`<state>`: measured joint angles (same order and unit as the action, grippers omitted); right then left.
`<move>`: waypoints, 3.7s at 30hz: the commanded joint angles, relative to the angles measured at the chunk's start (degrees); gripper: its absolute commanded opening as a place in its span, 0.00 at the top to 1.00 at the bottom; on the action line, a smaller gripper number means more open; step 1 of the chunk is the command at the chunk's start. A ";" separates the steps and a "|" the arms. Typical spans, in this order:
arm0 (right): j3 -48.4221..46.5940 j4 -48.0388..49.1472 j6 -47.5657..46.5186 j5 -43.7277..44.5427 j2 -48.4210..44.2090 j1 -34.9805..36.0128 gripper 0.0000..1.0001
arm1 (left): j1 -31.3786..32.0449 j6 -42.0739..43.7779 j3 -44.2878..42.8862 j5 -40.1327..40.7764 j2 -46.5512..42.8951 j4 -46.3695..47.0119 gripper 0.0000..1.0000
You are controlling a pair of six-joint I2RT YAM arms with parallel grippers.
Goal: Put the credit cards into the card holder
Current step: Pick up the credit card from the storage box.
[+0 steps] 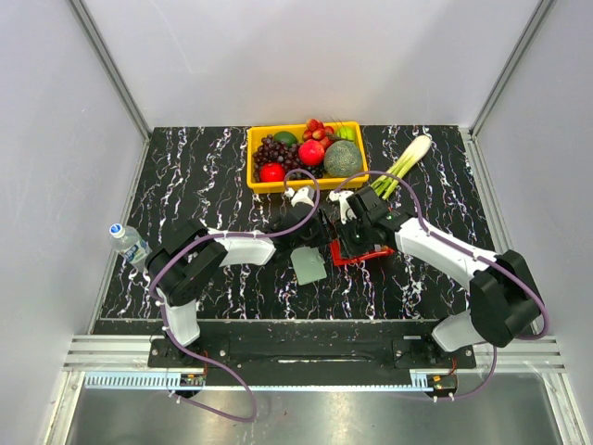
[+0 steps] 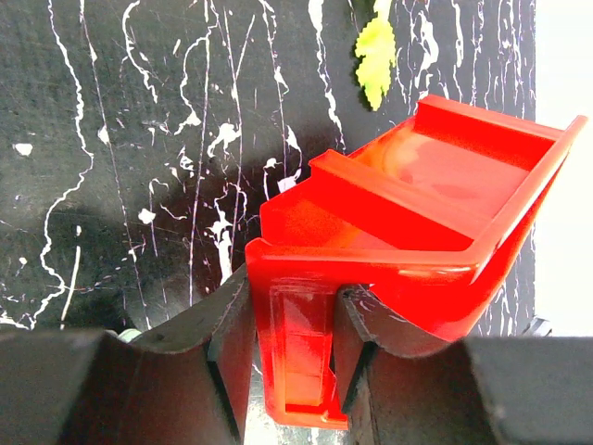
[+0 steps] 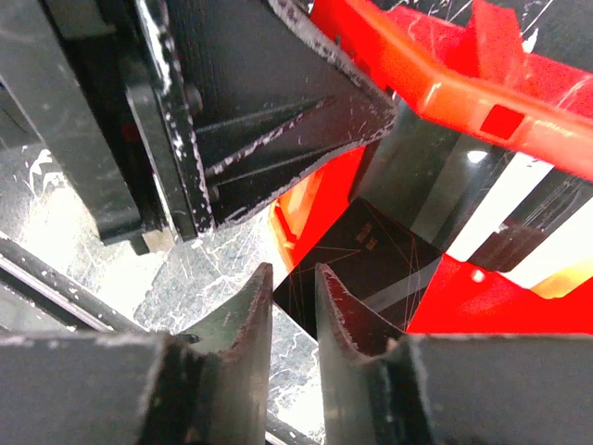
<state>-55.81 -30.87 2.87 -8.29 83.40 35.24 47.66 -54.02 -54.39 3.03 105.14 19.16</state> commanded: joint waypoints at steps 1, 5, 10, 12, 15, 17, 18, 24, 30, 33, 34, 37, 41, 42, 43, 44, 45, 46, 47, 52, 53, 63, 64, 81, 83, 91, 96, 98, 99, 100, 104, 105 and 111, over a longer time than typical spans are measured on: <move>-2.02 0.29 3.10 1.35 -0.07 0.09 0.76 | -0.29 0.67 -1.68 -1.09 -3.10 2.11 1.00; -2.98 0.46 3.72 1.97 -1.48 0.09 0.87 | -0.29 0.76 -1.68 -1.18 -2.93 2.11 1.00; -2.46 -0.15 4.41 3.37 -3.50 -2.10 0.99 | -0.29 0.76 -1.60 -1.36 -2.93 2.02 1.00; -1.94 0.63 5.03 3.20 -5.60 -4.04 1.00 | -0.37 0.67 -1.42 -1.27 -3.10 2.11 1.00; -0.97 1.78 6.00 5.82 -7.98 -5.10 1.00 | -0.37 0.67 -1.42 -1.36 -2.93 2.11 1.00; -0.27 2.48 7.14 8.03 -9.03 -5.18 1.00 | -0.37 0.67 -1.51 -1.36 -2.93 2.20 1.00; 0.00 2.75 7.32 8.03 -9.04 -5.19 1.00 | -0.46 0.58 -1.59 -1.44 -2.75 2.20 1.00; 0.88 3.36 9.69 10.05 -7.37 -5.19 1.00 | -0.46 0.49 -1.60 -1.45 -2.75 1.94 1.00; 0.26 2.40 8.46 1.11 -4.38 -5.27 0.91 | -0.46 0.23 -1.95 -1.80 -2.14 2.02 1.00; 0.70 3.36 9.08 -4.00 -4.56 -5.27 0.90 | -0.46 0.14 -2.12 -1.80 -1.87 2.02 1.00; 0.79 3.62 9.08 -4.71 -4.82 -5.19 0.90 | -0.46 0.23 -2.30 -1.88 -1.78 1.94 1.00; 1.06 4.33 8.99 -7.43 -5.35 -5.19 0.85 | -0.46 0.23 -2.30 -1.88 -1.78 1.94 1.00; 1.23 4.42 8.72 -9.54 -4.91 -5.19 0.81 | -0.46 0.14 -2.47 -2.06 -1.61 1.94 1.00; 1.32 4.33 8.47 -10.59 -4.56 -5.19 0.79 | -0.55 0.06 -2.39 -2.06 -1.52 1.94 1.00; 1.32 4.42 8.03 -11.73 -4.12 -5.19 0.79 | -0.46 0.05 -2.39 -2.06 -1.61 1.94 1.00; 1.23 4.33 8.20 -11.92 -3.77 -5.19 0.78 | -0.46 0.05 -2.39 -2.06 -1.61 1.94 1.00; 1.23 4.33 8.37 -11.66 -3.59 -5.19 0.76 | -0.46 0.14 -2.47 -2.15 -1.43 2.02 1.00; 1.32 4.24 8.29 -11.66 -3.59 -5.19 0.75 | -0.46 0.14 -2.47 -2.15 -1.43 1.94 1.00; 1.32 4.33 8.29 -11.22 -3.42 -5.19 0.75 | -0.46 0.14 -2.39 -2.15 -1.43 1.94 1.00; 1.23 4.07 7.85 -11.04 -3.50 -5.19 0.76 | -0.55 -0.03 -2.39 -2.32 -1.26 2.02 1.00; 1.23 3.89 8.02 -10.61 -3.33 -5.19 0.80 | -0.55 -0.12 -2.39 -2.32 -1.26 2.02 1.00; 0.88 5.11 11.97 -19.81 -2.45 -9.31 0.92 | -0.55 -0.38 -2.12 -2.41 -1.43 2.20 1.00; 1.14 5.90 12.24 -21.66 -2.53 -9.66 0.94 | -0.55 -0.38 -2.12 -2.41 -1.61 2.11 1.00; 1.93 7.40 12.95 -28.01 -0.34 -11.69 0.87 | -0.55 -0.12 -2.39 -2.76 -1.43 2.02 1.00; 2.11 7.49 12.51 -29.23 -0.34 -11.69 0.81 | -0.55 -0.12 -2.39 -2.76 -1.34 2.02 1.00; 2.99 7.32 11.63 -28.98 -0.42 -11.69 0.63 | -0.55 -0.21 -2.65 -2.76 -1.17 1.85 1.00; 3.78 6.18 10.14 -24.58 -0.96 -11.69 0.63 | -0.55 -0.21 -2.65 -2.76 -1.08 1.85 1.00; 3.69 5.47 9.96 -22.56 -0.34 -11.69 0.64 | -0.64 -0.30 -2.48 -2.76 -1.08 1.94 1.00; 3.69 5.47 9.61 -22.55 -0.08 -11.69 0.64 | -0.64 -0.30 -2.56 -2.76 -1.08 1.94 1.00; 3.61 5.65 9.61 -22.21 0.01 -11.69 0.65 | -0.64 -0.38 -2.56 -2.76 -1.08 1.94 1.00; 3.69 6.44 9.96 -22.20 -0.60 -11.69 0.78 | -0.64 -0.47 -2.30 -2.76 -1.08 1.94 1.00; 3.69 6.53 10.04 -22.29 -0.52 -11.69 0.80 | -0.64 -0.47 -2.30 -2.76 -1.08 2.02 1.00; 3.96 6.61 9.78 -22.55 -0.86 -11.69 0.91 | -0.64 -0.56 -2.21 -2.76 -0.99 2.20 1.00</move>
<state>-51.92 -25.19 13.52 -32.05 83.26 23.73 47.33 -54.46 -54.39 0.36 105.14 18.46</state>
